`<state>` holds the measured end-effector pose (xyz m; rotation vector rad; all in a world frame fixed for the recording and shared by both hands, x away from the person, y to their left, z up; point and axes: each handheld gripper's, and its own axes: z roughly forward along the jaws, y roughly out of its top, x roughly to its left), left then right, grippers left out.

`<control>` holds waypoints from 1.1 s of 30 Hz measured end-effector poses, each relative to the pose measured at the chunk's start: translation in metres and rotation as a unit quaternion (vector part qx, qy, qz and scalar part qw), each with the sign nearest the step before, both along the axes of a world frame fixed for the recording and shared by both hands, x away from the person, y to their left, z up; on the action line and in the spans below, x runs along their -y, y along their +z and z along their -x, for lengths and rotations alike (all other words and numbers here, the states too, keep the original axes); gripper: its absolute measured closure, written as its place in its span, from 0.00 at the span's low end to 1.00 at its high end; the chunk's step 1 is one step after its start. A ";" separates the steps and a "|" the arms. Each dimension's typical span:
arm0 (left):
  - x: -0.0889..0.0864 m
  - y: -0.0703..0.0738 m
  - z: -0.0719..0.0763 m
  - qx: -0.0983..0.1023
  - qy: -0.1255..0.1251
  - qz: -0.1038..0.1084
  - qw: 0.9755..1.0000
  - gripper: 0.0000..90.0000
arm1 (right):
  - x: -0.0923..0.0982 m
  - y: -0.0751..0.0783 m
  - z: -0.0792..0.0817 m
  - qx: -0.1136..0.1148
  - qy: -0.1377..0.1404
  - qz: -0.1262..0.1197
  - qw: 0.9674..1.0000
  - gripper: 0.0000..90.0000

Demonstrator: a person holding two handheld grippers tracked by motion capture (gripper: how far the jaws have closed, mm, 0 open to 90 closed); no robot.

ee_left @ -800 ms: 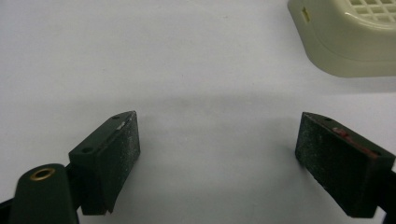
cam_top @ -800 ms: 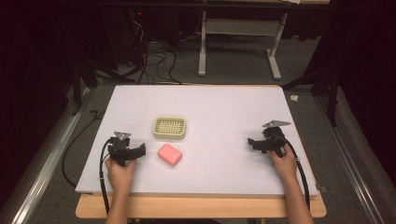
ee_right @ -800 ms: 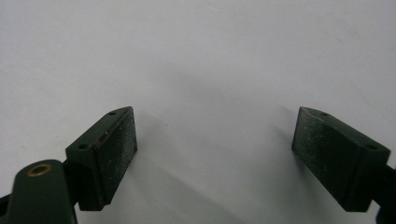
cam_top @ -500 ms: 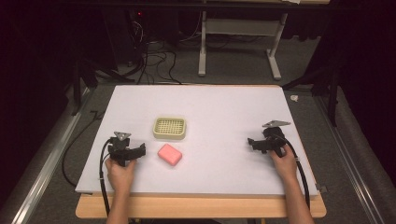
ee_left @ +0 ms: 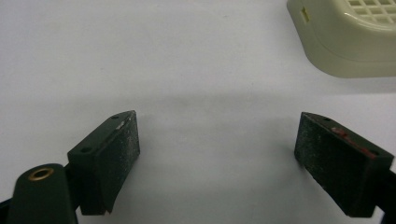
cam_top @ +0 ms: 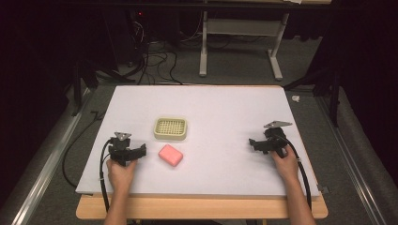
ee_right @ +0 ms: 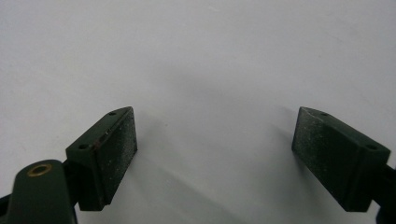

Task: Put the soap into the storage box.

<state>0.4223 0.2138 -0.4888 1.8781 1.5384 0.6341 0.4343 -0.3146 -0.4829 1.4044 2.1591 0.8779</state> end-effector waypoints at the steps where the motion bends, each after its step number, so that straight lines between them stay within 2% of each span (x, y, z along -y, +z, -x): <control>1: 0.000 0.000 0.000 0.000 0.000 0.001 1.000 0.16 | 0.000 0.000 0.000 0.000 0.000 0.000 1.000 0.16; 20: -0.001 0.002 0.000 -0.004 -0.004 -0.001 1.000 0.17 | 0.000 0.000 0.000 0.001 0.000 0.001 1.000 0.16; 27: -0.003 0.009 0.005 0.008 -0.006 0.002 1.000 0.16 | 0.000 0.000 0.000 0.001 0.000 0.000 1.000 0.16; 33: 0.001 0.013 0.010 0.015 -0.023 -0.003 1.000 0.14 | 0.000 0.000 0.000 0.001 0.000 0.000 1.000 0.16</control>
